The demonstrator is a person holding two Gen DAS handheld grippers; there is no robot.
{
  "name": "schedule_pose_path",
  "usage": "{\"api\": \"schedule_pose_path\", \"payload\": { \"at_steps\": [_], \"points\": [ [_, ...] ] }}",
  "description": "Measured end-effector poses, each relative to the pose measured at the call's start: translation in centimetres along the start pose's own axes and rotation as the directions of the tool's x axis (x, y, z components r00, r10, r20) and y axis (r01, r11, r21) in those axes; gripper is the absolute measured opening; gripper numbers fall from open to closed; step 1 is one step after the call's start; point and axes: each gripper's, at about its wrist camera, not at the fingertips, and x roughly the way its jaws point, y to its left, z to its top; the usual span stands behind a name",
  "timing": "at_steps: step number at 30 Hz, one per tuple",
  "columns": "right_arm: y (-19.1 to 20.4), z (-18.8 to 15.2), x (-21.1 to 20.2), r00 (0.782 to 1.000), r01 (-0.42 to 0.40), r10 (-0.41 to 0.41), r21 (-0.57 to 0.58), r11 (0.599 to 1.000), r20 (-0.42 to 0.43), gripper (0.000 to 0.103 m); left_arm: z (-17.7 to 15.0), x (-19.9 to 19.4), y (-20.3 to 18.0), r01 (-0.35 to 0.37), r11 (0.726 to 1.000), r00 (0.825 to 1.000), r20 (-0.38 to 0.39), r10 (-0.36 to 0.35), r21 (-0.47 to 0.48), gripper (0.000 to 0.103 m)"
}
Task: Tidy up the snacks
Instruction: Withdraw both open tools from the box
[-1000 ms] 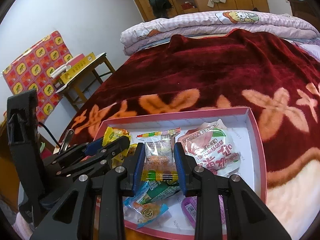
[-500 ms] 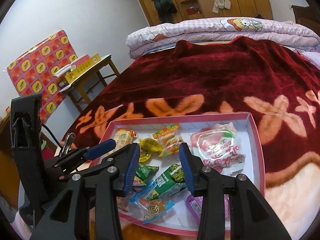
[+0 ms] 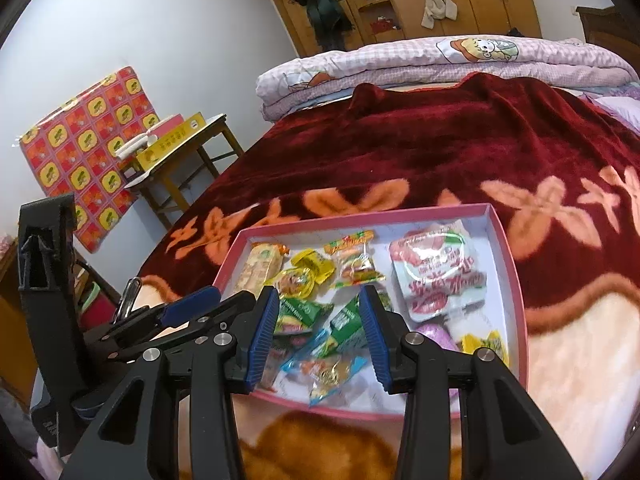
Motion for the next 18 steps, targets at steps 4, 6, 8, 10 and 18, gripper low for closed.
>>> {"api": "schedule_pose_path", "payload": {
  "at_steps": [4, 6, 8, 10, 18],
  "points": [
    [0.5, -0.6, -0.9, 1.000, 0.007, -0.007, -0.007, 1.000, 0.010, 0.043, -0.7, -0.8, 0.3, -0.006, 1.000, 1.000, -0.005, 0.006, -0.017, 0.043],
    [0.7, -0.9, -1.4, 1.000, 0.015, -0.015, -0.013, 1.000, 0.017, 0.043, -1.1, -1.3, 0.4, -0.008, 0.999, 1.000, -0.007, 0.008, -0.031, 0.043],
    [0.8, -1.2, -1.8, 0.999, 0.028, -0.028, -0.022, 0.999, 0.017, 0.043, -1.5, -1.7, 0.6, -0.013, 0.999, 1.000, -0.005, 0.013, -0.039, 0.043],
    [0.9, -1.5, -2.0, 0.999, 0.035, -0.034, -0.026, 0.999, 0.014, 0.043, -1.9, -2.2, 0.5, -0.023, 0.999, 1.000, -0.003, 0.023, -0.040, 0.043],
    [1.4, -3.2, -2.9, 0.997, 0.074, -0.074, -0.052, 0.996, 0.002, 0.043, -3.4, -3.4, 0.0, -0.029, 0.999, 1.000, -0.008, 0.029, -0.035, 0.043]
  ]
}}
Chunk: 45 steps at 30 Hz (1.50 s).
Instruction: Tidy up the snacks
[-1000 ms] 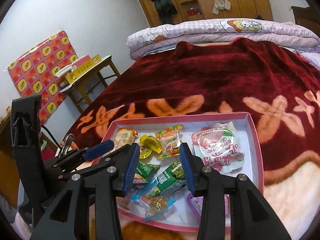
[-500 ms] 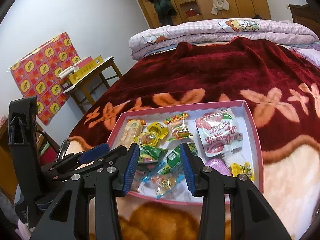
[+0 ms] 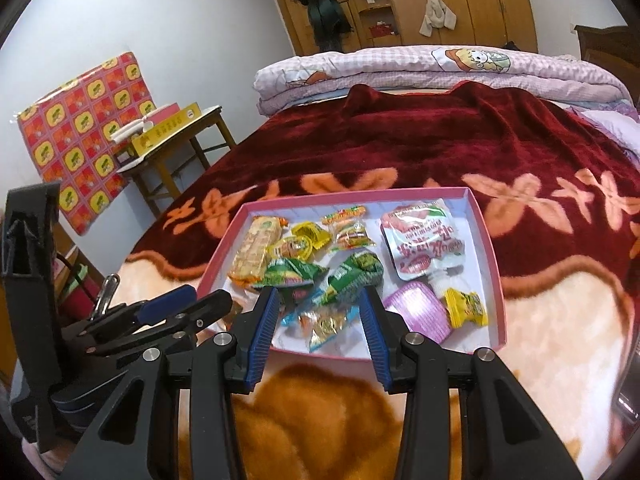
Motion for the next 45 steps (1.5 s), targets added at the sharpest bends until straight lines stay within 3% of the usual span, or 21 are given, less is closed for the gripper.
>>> {"api": "schedule_pose_path", "payload": {
  "at_steps": [13, 45],
  "points": [
    [-0.3, -1.7, 0.0, 0.999, 0.040, -0.040, -0.002, 0.999, -0.024, 0.043, -1.6, -0.3, -0.5, -0.030, 0.999, 0.999, -0.016, 0.030, 0.015, 0.043],
    [-0.8, -1.9, 0.1, 0.999, 0.035, -0.034, 0.016, 0.999, -0.030, 0.043, -2.0, -0.1, -1.2, -0.037, 0.999, 0.999, -0.022, 0.038, 0.036, 0.043]
  ]
}}
